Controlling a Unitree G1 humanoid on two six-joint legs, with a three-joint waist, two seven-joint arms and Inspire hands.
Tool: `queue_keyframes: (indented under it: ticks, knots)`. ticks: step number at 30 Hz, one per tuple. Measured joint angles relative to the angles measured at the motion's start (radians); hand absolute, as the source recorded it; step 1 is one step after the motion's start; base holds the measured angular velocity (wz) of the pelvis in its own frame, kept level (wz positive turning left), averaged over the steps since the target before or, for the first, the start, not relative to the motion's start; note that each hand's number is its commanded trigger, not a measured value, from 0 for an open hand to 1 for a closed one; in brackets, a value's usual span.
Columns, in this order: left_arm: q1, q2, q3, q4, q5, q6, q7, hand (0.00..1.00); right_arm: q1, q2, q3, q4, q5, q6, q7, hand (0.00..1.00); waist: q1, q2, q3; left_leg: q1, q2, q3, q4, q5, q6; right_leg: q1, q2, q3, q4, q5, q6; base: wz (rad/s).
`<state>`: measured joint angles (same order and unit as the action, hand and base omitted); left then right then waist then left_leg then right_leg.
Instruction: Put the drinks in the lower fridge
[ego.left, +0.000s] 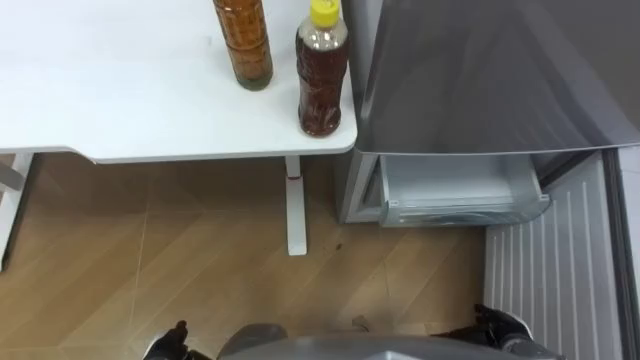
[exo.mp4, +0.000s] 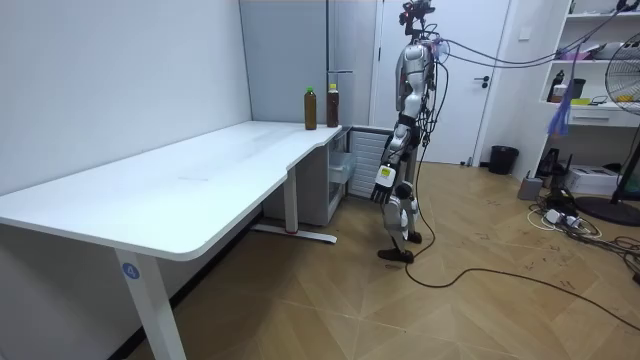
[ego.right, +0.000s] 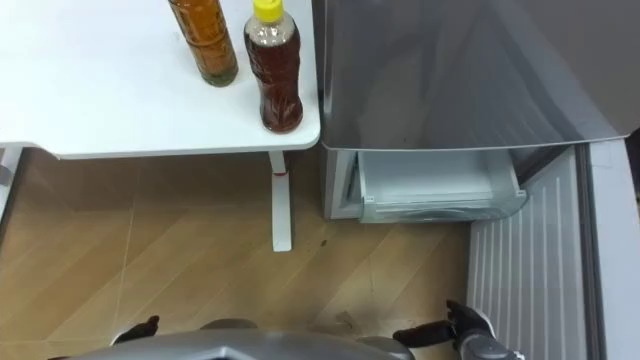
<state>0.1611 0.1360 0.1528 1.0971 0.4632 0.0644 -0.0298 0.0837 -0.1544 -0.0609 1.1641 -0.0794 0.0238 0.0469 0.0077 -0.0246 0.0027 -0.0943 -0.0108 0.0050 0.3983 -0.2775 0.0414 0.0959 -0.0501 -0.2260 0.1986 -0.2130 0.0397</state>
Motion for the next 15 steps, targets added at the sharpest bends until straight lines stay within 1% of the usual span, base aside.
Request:
queue_keyframes:
  ticks: [2,3,6,10,15]
  knots:
    - [-0.001,0.0,0.0,0.0,0.0,0.0,0.0,0.0,-0.001,0.0,0.001,0.0,0.0,-0.002,0.0,0.0,-0.001,0.003,-0.0019,-0.001,-0.001,0.001,-0.001,0.0,0.0,0.002,-0.001,-0.005,-0.007,0.0,0.0,0.0]
    - [-0.003,0.0,0.0,0.0,0.0,-0.001,0.0,0.0,-0.002,0.0,0.001,0.002,-0.001,-0.002,0.0,0.0,-0.001,0.003,-0.0042,-0.001,-0.002,0.002,-0.003,0.0,0.0,0.004,-0.002,-0.008,-0.013,0.001,0.0,0.0]
    - [-0.01,0.0,0.0,0.0,-0.003,-0.006,0.001,0.0,-0.006,0.0,0.002,0.009,-0.001,-0.003,-0.001,0.0,0.0,0.007,-0.0039,0.005,-0.002,0.002,-0.004,0.0,0.0,0.009,-0.003,-0.013,-0.013,0.001,0.0,0.0]
    - [-0.017,0.0,-0.007,0.001,-0.079,-0.009,0.027,0.0,-0.005,0.0,0.01,0.016,0.027,-0.003,-0.001,0.0,-0.002,0.014,0.0006,0.014,-0.002,0.001,-0.007,0.0,0.0,0.019,-0.003,-0.024,-0.014,0.001,0.0,0.0]
    - [-0.016,0.0,-0.006,0.002,-0.164,-0.011,0.029,0.0,-0.003,0.0,0.01,0.024,0.041,-0.002,-0.001,0.0,-0.003,0.015,0.0013,0.018,-0.001,0.001,-0.01,0.0,0.0,0.023,-0.003,-0.031,-0.015,0.001,0.0,0.0]
